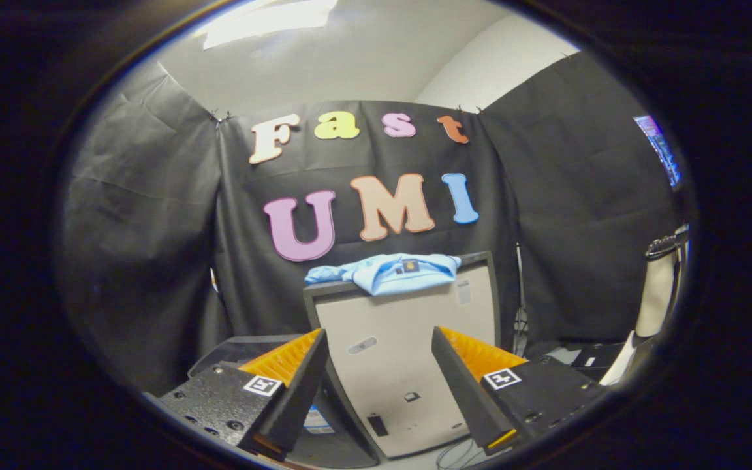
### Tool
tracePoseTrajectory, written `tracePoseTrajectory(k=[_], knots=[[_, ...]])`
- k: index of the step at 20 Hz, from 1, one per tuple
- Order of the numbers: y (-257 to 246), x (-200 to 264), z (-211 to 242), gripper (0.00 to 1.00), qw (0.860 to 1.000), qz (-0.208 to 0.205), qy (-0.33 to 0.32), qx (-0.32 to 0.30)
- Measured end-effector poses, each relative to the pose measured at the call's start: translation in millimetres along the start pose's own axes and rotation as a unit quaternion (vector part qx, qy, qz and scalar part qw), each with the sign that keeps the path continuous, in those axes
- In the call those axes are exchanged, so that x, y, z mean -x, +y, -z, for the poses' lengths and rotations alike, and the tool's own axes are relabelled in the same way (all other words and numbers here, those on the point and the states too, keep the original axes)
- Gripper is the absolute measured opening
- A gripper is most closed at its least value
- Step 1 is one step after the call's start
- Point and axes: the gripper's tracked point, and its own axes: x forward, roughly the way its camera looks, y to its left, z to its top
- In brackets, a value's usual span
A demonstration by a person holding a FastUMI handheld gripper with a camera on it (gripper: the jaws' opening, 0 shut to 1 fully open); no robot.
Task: Put the clothes into the washing machine and then close the washing machine lid.
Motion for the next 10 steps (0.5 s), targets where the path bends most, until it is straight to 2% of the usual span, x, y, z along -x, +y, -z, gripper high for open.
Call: tracePoseTrajectory(k=[4, 10], knots=[[-20.5, -2.4, 2.3, 0.97, 1.0, 0.021, -0.001, -0.01], [-31.5, -18.6, -1.9, 0.97, 0.999, 0.038, -0.005, 0.023]])
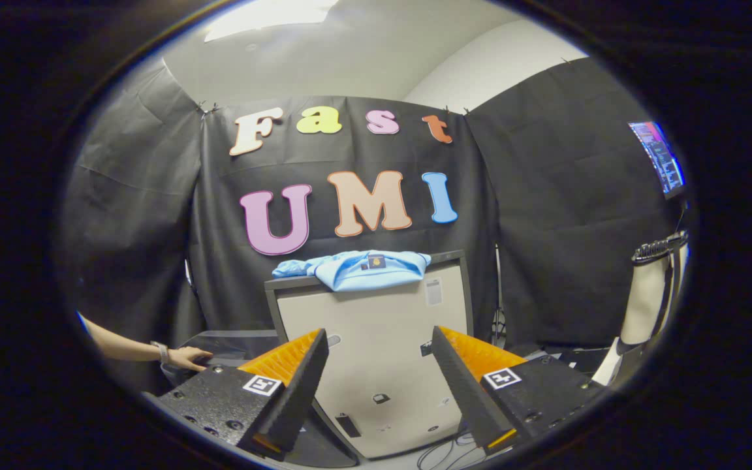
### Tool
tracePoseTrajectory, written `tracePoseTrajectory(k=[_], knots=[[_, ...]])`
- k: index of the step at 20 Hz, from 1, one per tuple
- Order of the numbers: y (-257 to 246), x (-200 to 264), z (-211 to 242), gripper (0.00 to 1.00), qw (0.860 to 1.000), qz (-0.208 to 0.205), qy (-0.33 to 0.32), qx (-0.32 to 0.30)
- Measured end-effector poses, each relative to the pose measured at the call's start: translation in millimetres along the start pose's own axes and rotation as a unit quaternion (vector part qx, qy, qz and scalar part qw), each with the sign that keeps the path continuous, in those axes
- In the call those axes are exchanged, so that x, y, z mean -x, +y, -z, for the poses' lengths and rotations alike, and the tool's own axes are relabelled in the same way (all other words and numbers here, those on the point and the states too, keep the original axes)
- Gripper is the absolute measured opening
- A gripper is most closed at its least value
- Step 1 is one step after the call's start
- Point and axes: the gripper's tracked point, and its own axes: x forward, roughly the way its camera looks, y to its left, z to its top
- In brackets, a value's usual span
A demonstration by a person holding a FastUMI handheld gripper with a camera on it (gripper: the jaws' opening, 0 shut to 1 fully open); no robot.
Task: Put the clothes into the washing machine and then close the washing machine lid.
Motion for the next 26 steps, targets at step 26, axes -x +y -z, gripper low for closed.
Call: tracePoseTrajectory(k=[26], knots=[[21.8, -53.1, 6.5, 0.97, 0.999, 0.014, 0.009, 0.042]])
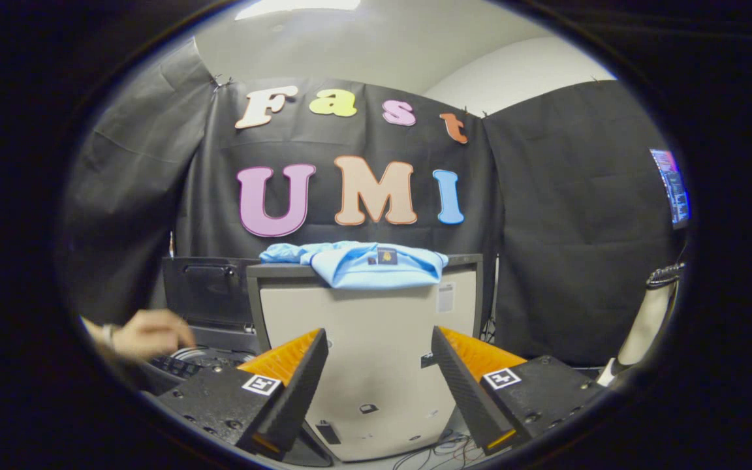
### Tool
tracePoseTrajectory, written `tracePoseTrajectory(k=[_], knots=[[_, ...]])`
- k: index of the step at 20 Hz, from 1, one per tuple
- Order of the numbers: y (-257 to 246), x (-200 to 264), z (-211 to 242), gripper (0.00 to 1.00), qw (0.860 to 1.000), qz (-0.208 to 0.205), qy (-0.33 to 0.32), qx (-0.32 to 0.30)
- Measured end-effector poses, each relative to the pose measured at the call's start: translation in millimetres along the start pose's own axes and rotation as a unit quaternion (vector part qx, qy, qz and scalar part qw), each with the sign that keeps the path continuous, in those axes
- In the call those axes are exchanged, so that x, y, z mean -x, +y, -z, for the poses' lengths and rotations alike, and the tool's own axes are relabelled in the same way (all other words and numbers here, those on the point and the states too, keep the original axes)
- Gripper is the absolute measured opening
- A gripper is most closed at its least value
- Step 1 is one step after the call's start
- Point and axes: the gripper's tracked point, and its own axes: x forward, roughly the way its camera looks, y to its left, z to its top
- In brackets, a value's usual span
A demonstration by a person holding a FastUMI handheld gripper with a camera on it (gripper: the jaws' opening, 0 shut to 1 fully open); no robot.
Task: Put the clothes into the washing machine and then close the washing machine lid.
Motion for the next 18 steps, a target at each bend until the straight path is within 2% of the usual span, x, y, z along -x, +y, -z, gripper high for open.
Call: tracePoseTrajectory(k=[8, 11, 13, 15, 18], knots=[[22.2, 5.4, -13.1, 0.97, 0.999, -0.011, 0.005, -0.04], [6.9, 1.1, -19.0, 0.98, 0.999, 0.009, 0.002, -0.048], [-1.2, -5.1, -23.1, 0.98, 0.999, 0.018, 0.013, -0.04], [-22.4, -5.4, -30.9, 0.98, 0.997, 0.067, 0.021, -0.022], [-8.2, -7.4, -73.9, 0.97, 0.997, 0.063, -0.029, 0.036]])
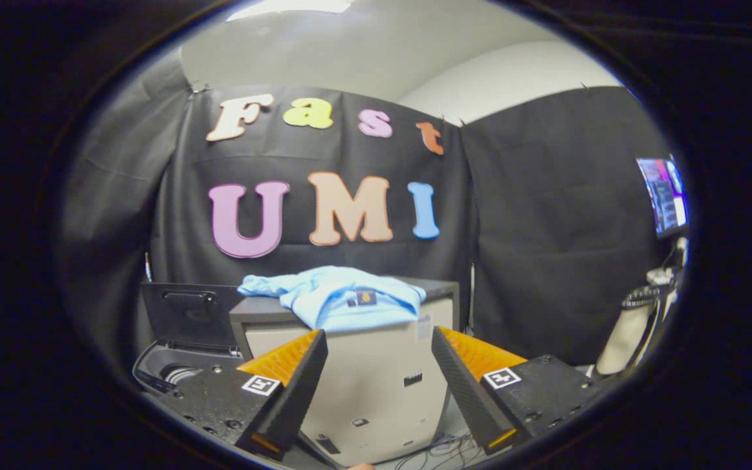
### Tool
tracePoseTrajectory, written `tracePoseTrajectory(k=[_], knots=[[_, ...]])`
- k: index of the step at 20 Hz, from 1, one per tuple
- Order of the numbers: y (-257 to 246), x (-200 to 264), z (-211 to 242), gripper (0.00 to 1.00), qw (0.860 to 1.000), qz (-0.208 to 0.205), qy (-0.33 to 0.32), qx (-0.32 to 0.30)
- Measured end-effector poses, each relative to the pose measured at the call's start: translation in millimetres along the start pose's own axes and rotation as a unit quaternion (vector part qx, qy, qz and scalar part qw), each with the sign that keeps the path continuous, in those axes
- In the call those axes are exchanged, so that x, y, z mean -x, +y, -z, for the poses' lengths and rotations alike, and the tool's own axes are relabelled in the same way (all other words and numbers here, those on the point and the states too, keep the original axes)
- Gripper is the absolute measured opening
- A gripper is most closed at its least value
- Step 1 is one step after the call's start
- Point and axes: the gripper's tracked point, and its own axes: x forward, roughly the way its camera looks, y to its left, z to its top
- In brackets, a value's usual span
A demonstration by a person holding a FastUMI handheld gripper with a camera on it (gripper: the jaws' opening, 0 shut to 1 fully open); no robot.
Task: Put the clothes into the washing machine and then close the washing machine lid.
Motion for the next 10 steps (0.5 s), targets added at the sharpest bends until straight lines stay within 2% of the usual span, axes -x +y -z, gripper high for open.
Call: tracePoseTrajectory(k=[2, 3, 7, 10], knots=[[-14.1, -5.8, -19.4, 0.98, 0.997, 0.05, -0.023, 0.048], [-22.1, -9.0, -32.5, 0.97, 0.995, 0.078, -0.035, 0.045], [23.5, -47.2, -97.2, 0.94, 0.995, 0.024, -0.096, -0.008], [45.9, -97.5, -110.6, 0.91, 0.996, -0.001, -0.074, -0.041]])
